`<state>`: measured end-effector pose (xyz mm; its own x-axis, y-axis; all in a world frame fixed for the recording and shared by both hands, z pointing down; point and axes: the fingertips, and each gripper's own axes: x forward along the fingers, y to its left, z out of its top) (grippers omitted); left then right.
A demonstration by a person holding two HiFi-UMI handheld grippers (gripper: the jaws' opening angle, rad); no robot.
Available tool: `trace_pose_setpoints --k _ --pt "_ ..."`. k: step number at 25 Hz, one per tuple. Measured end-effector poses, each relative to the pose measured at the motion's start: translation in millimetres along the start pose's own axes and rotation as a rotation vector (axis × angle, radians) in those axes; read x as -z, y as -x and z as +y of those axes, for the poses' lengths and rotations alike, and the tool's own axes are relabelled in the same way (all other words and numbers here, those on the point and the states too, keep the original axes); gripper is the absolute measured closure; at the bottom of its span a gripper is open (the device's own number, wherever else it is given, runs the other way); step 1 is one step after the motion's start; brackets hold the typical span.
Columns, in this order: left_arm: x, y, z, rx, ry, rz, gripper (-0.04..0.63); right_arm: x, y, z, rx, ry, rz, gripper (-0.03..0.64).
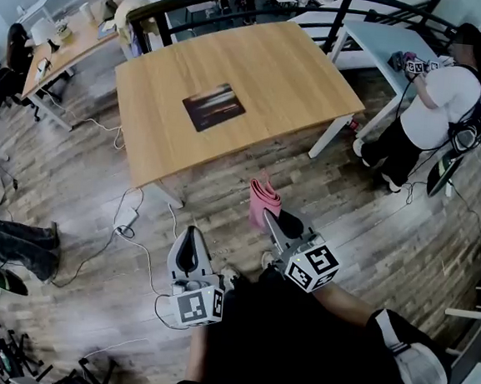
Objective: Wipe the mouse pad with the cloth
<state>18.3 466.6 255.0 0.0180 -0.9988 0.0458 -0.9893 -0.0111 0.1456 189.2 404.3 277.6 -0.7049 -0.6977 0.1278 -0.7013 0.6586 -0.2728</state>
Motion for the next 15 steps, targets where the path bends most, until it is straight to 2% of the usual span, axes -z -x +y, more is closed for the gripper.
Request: trace_pose_setpoints --k 15 --pt "12 23 54 0.045 0.018 0.022 0.569 16 -20 39 0.086 0.005 -0.015 0.562"
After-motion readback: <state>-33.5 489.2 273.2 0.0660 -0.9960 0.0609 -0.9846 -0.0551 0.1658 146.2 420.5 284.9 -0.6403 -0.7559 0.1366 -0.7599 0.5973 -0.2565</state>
